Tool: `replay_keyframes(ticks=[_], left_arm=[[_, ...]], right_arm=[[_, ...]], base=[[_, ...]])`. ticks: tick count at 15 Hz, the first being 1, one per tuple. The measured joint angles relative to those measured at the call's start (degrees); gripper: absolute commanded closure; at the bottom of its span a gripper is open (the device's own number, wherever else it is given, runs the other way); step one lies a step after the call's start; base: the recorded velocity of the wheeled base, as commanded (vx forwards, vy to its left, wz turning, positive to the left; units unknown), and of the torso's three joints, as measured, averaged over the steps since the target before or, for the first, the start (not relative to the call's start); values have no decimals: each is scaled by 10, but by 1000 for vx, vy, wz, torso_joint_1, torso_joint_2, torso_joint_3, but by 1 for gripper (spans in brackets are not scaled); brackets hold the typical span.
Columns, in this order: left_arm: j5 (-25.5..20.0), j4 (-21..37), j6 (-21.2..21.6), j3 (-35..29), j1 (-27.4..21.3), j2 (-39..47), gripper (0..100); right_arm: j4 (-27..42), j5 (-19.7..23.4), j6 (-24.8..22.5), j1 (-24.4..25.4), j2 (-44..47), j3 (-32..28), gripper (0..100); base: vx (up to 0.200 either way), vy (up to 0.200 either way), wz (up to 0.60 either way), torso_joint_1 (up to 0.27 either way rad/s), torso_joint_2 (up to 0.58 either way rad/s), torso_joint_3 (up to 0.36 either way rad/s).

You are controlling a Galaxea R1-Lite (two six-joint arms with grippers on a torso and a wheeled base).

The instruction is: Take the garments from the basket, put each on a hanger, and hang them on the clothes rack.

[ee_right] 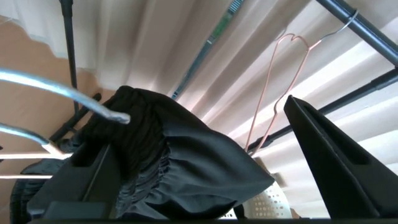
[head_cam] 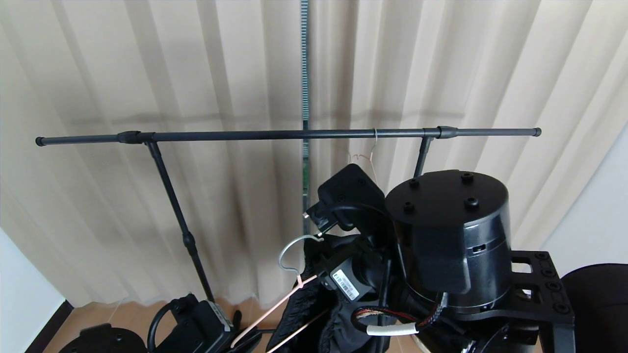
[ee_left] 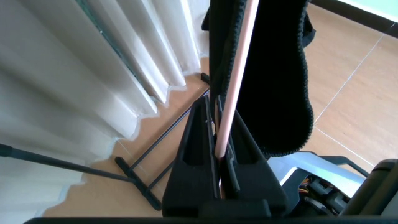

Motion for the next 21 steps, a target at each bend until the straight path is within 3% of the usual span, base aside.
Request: replay_keyframes(ticks=[8,21], left_arm=[[0,1,0,0,0,-5,100],[-1,0,-18,-10,38,0,100]], right_arm=[[-1,-1,0,0,42,-22,0],[0,-1,-2,0,32,-19,0]], base=[[0,0,0,0,0,0],[0,0,0,0,0,0]])
